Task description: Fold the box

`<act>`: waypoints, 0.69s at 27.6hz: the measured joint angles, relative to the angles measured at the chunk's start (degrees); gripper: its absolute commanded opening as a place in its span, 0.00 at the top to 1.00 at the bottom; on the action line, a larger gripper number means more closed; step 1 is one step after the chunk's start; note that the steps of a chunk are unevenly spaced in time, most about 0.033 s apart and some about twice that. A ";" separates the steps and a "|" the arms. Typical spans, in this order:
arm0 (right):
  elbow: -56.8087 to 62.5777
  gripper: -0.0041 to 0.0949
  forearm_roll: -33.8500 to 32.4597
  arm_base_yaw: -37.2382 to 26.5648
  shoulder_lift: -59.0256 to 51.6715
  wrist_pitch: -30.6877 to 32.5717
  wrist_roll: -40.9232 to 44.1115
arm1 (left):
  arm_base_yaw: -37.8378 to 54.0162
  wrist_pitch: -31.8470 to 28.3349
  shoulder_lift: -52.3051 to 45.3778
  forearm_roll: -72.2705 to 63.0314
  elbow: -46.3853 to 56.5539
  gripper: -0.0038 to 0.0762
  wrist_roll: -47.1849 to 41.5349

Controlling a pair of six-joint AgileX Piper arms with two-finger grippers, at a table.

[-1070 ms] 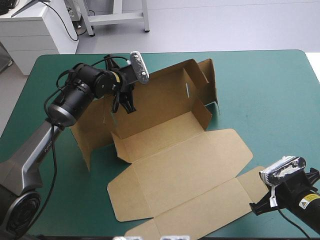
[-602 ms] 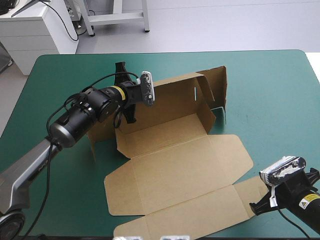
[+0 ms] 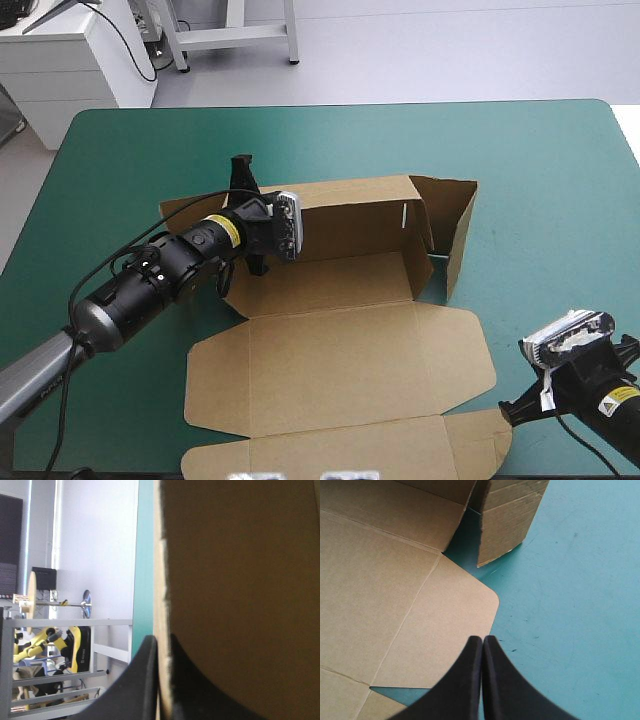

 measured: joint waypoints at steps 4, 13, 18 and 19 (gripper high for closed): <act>0.00 0.97 0.00 0.00 0.00 -1.67 2.05 | 0.00 -5.53 -0.18 4.61 3.16 0.96 0.00; 0.00 0.97 0.85 0.00 0.00 -6.16 5.62 | 0.00 -7.18 -0.22 9.14 3.81 0.96 0.00; -1.31 0.97 2.26 0.00 1.48 -7.94 6.61 | 0.00 -7.58 -0.22 11.12 3.87 0.96 -0.26; -2.21 0.97 2.49 0.00 2.55 -8.03 6.77 | 0.00 -7.65 -0.22 11.19 3.87 0.96 -0.26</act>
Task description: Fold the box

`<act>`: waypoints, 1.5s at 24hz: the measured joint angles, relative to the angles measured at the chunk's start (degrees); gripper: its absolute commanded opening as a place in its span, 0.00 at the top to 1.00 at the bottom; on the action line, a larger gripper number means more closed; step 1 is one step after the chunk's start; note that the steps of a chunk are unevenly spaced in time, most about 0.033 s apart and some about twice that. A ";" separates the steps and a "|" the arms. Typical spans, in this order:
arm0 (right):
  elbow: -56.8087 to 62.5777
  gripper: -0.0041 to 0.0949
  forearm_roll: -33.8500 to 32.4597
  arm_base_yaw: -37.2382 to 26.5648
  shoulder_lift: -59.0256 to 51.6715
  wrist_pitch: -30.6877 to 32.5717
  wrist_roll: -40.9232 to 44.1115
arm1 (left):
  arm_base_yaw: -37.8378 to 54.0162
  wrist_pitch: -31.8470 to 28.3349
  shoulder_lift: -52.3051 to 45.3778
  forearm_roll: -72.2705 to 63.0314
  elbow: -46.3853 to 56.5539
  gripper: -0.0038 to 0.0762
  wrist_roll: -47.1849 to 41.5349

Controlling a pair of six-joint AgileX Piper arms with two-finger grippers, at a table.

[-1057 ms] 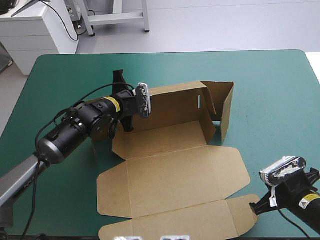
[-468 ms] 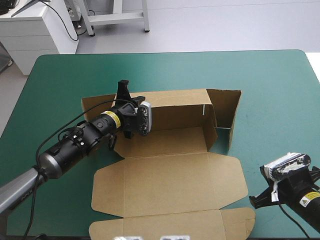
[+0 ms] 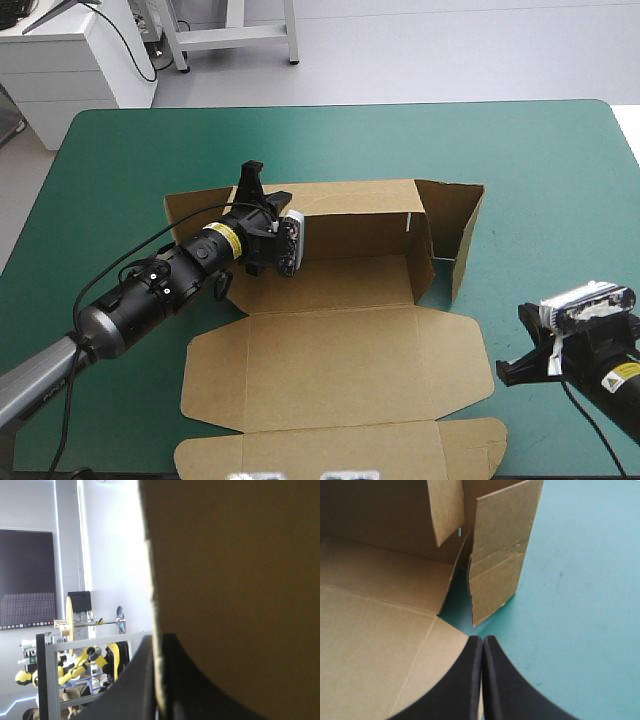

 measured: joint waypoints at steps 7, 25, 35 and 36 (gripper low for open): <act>-9.36 0.97 0.28 0.00 12.49 -0.98 0.73 | 1.08 -0.57 0.00 0.77 0.05 0.96 -0.20; -58.60 0.97 1.56 1.02 65.05 15.05 6.42 | 2.28 -6.87 -0.38 0.83 3.96 0.96 1.53; -62.32 0.97 -4.35 4.44 73.60 21.11 10.70 | 2.28 -6.65 -0.38 0.53 3.96 0.96 1.48; -62.32 0.97 -4.41 4.44 73.67 22.27 10.50 | 2.28 -6.65 -0.38 0.46 3.96 0.96 1.48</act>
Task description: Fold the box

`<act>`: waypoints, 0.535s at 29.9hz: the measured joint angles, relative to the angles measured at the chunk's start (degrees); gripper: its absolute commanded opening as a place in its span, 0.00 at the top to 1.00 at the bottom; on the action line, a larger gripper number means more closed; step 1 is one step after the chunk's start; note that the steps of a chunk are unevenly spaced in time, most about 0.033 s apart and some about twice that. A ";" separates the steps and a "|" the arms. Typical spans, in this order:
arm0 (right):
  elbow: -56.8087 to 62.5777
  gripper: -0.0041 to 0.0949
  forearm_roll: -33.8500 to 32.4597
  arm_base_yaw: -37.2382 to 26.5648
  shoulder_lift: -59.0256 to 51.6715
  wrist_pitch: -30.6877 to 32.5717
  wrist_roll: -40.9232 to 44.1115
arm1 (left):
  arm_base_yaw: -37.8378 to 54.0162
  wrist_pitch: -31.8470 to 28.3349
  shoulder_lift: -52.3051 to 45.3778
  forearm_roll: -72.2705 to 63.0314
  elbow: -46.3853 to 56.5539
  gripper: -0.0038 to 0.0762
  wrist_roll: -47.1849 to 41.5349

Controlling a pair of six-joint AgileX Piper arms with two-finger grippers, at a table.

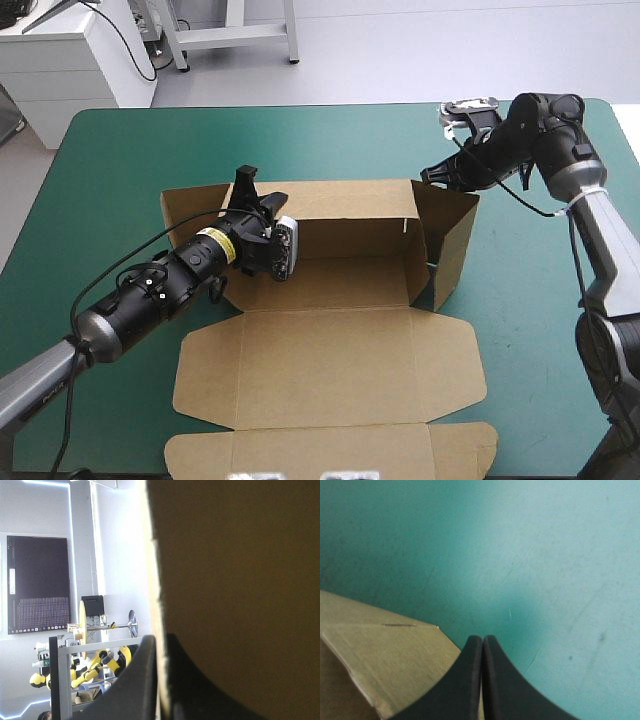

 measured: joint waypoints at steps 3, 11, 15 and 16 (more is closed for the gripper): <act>-0.05 0.98 0.10 0.00 -0.07 1.80 -0.81 | 0.00 0.07 0.00 -0.11 0.00 0.96 0.00; 3.14 0.98 5.48 0.00 -2.67 1.99 -2.78 | 0.00 0.13 0.00 -1.44 0.00 0.96 0.05; 7.34 0.98 7.95 0.00 -4.27 1.95 -5.97 | 0.00 0.37 0.00 -1.44 0.00 0.96 0.05; 8.42 0.98 8.69 0.00 -4.87 1.66 -6.85 | 0.00 0.54 0.00 -1.44 0.00 0.96 0.05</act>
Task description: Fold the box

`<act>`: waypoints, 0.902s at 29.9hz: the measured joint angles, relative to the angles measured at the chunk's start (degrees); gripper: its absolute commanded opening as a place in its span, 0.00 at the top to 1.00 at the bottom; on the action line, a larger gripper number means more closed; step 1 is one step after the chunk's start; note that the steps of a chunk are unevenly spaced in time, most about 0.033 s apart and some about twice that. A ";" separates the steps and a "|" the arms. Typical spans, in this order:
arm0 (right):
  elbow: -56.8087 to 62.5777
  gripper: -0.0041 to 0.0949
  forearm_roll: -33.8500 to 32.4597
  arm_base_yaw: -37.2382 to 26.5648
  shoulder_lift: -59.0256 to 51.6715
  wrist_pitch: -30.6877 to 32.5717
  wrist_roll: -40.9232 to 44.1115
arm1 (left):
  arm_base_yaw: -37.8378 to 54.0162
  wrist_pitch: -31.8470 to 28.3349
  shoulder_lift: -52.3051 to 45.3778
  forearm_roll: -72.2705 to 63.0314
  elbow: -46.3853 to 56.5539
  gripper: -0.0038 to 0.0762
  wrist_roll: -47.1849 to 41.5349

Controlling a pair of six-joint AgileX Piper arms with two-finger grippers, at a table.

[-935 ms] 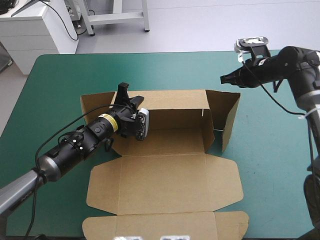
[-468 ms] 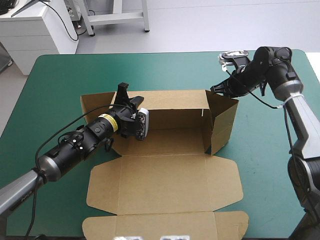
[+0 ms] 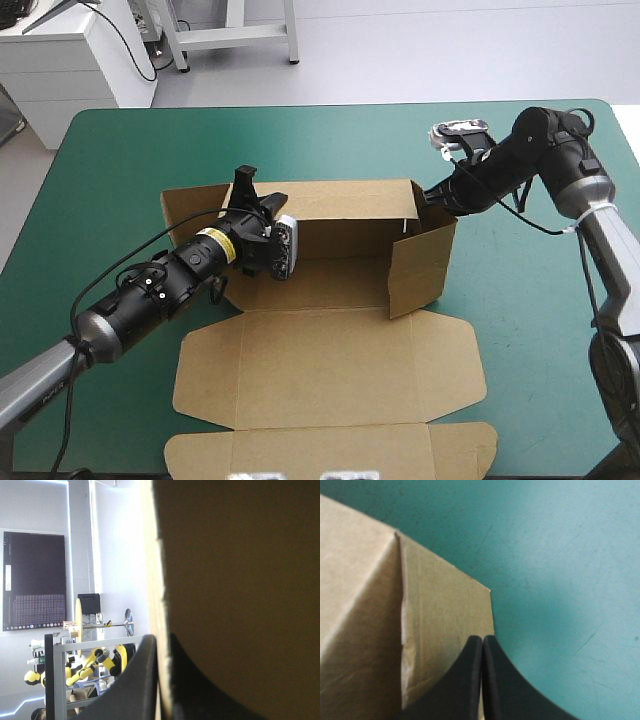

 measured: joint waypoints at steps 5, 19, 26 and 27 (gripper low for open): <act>4.74 0.98 3.59 0.00 -4.30 -3.30 -4.25 | -0.05 0.42 0.00 0.00 0.00 0.96 0.00; 31.60 0.98 17.24 0.00 -17.32 -23.58 -26.71 | -0.05 1.00 0.00 0.00 0.00 0.96 0.00; 44.22 0.95 30.62 0.00 -21.36 -31.55 -47.86 | -0.05 1.83 -0.06 0.00 -0.05 0.96 0.00; 45.00 0.92 30.69 0.00 -21.82 -31.88 -49.15 | -0.05 1.96 -0.06 0.00 -0.05 0.96 0.00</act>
